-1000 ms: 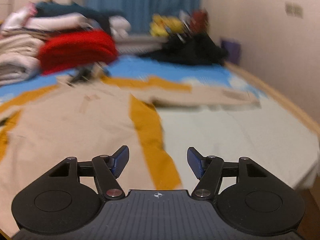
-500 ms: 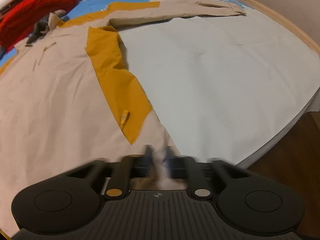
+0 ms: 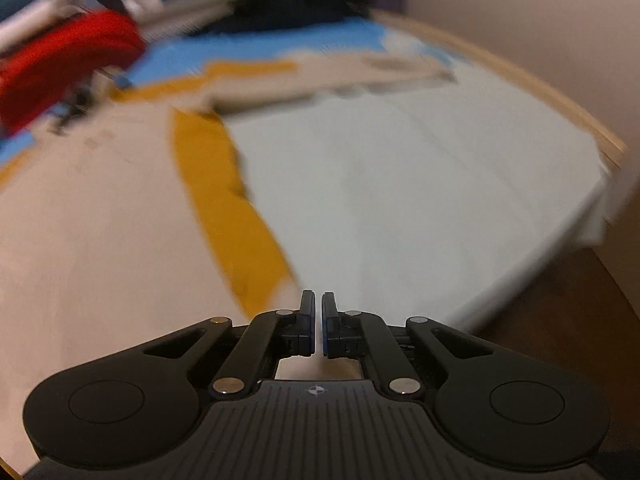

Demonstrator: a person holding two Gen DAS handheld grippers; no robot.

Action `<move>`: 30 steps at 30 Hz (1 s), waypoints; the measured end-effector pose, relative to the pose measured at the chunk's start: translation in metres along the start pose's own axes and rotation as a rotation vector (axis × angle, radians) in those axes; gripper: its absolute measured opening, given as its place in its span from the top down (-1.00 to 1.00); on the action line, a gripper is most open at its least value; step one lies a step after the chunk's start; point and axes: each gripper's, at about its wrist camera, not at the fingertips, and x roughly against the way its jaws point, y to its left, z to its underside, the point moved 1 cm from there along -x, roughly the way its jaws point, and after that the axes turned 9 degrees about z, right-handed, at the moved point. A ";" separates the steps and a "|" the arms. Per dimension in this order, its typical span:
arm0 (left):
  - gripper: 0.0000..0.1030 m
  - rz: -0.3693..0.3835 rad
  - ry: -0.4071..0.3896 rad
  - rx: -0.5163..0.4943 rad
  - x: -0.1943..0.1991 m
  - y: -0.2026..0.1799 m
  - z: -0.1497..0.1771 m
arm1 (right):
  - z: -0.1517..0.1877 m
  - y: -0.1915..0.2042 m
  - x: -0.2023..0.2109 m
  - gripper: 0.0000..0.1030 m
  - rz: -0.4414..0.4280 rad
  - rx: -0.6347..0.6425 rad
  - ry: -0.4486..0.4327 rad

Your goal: Fold large clothes

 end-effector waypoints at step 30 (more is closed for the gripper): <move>-0.50 -0.003 -0.458 -0.048 0.066 -0.041 -0.047 | -0.006 0.034 0.137 0.07 -0.161 0.104 -0.562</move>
